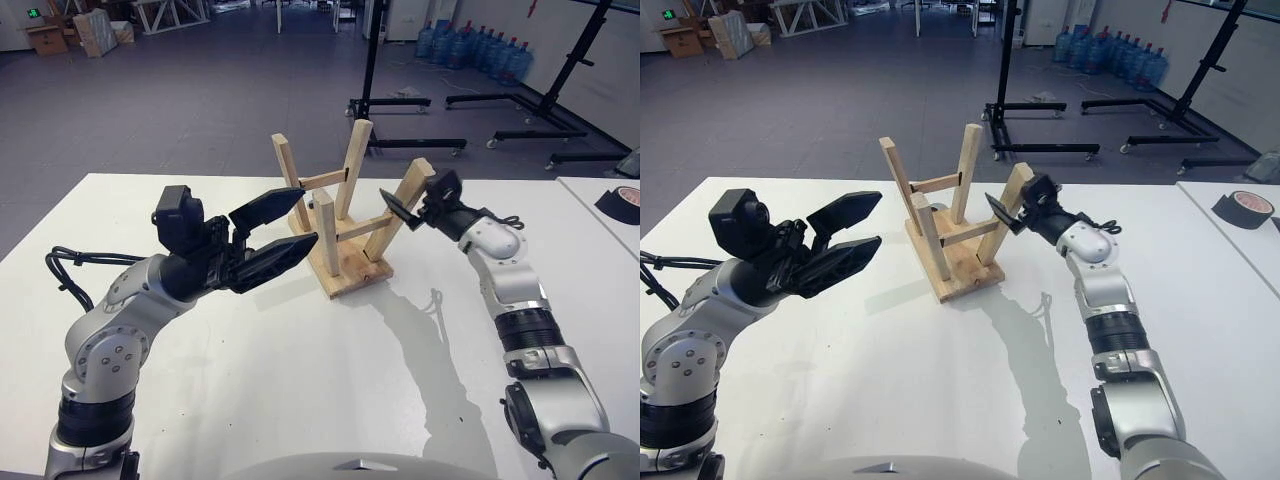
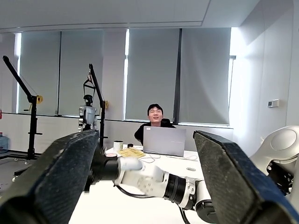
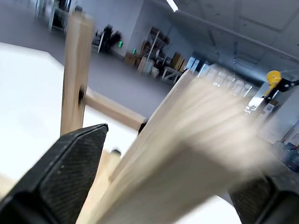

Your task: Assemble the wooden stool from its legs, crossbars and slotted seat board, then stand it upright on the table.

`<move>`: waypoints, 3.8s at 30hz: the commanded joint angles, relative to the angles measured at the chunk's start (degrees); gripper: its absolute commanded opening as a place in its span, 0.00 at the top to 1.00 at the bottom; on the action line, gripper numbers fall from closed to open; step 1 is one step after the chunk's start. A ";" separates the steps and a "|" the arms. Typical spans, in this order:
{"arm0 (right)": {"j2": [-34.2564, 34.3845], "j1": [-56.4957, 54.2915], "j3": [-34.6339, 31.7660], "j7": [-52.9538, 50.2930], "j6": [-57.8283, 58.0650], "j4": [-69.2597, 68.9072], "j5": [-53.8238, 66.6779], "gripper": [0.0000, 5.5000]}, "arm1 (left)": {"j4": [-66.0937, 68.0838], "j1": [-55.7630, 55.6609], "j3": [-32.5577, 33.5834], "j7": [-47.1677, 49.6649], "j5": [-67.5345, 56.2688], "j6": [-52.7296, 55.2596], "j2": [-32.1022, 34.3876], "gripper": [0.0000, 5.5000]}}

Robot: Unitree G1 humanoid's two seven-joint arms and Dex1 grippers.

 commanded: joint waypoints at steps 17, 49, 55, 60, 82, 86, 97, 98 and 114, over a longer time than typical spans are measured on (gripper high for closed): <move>4.86 30.88 15.53 -3.84 22.15 -28.05 7.19 0.29 | 2.39 2.44 -0.19 0.80 2.90 0.70 1.45 0.33; 16.11 16.96 12.96 -7.14 8.68 -5.64 -8.27 0.81 | 4.57 2.71 -2.83 -1.56 10.67 -2.04 -0.41 0.33; 7.54 20.79 6.20 11.74 30.94 -22.00 16.68 0.81 | 2.14 3.26 -2.10 -1.13 8.80 -1.51 -0.33 0.33; -4.39 20.31 2.41 25.19 52.83 -27.48 35.82 0.81 | -1.55 4.36 -2.22 -0.02 8.19 -1.22 0.15 0.33; -13.74 4.05 10.51 27.88 77.82 0.79 37.27 0.62 | -8.09 8.46 -8.38 7.69 9.41 -2.65 -1.76 0.33; -13.70 3.31 3.33 26.37 80.26 -0.41 41.10 0.48 | -6.39 8.17 -7.47 6.68 9.83 -3.42 -1.48 0.33; -18.86 18.43 -11.25 27.92 61.92 -18.03 36.06 0.40 | 0.31 12.73 -5.01 -2.54 28.03 -6.79 14.84 0.33; -19.75 21.86 -10.99 29.27 53.49 -19.54 31.20 0.40 | 1.92 15.52 -3.64 -6.55 29.80 -7.43 18.64 0.33; -19.78 37.05 5.73 34.01 15.78 -24.27 5.29 0.40 | 15.78 17.84 -10.73 -21.35 39.74 -11.81 22.06 0.33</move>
